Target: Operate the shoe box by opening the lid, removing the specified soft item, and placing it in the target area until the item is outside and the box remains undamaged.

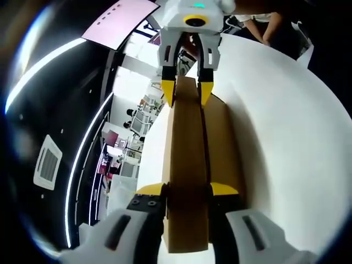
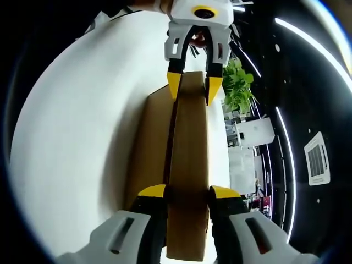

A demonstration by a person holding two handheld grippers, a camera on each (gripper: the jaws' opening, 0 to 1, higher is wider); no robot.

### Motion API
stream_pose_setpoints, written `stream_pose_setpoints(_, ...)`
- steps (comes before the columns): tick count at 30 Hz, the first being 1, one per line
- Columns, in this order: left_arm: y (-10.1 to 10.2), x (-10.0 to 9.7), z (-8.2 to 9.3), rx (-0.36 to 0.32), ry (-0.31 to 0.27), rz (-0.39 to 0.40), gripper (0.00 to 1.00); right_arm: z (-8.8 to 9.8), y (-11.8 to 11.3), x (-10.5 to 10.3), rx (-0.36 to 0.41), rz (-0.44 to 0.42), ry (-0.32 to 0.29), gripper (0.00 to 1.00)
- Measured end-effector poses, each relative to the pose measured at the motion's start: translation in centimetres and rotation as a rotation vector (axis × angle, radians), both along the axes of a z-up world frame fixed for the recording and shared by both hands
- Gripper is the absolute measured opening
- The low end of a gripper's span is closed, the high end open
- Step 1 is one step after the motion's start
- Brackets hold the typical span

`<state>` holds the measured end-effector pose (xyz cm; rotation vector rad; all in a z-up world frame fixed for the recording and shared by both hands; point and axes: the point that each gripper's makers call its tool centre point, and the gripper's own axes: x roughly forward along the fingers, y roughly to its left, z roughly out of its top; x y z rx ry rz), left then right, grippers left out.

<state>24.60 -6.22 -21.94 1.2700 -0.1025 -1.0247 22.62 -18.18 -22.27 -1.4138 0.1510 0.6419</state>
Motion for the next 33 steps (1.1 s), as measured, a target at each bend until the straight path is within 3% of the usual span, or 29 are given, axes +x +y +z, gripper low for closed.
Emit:
stream_pose_setpoints(26,-0.3,0.05,0.68,0.003,0.026,-0.012,0.3,0.76,-0.24,0.11,0.009,0.004,0.019,0.29)
stream_pose_setpoints(29,0.0,0.38,0.62,-0.032,0.067,0.057,0.3,0.87,-0.25,0.13,0.007,0.004,0.018,0.28)
stream_pose_setpoints(33,0.1,0.89,0.4,0.006,0.025,0.054,0.31,0.87,-0.14,0.13,0.012,0.005,0.019,0.28)
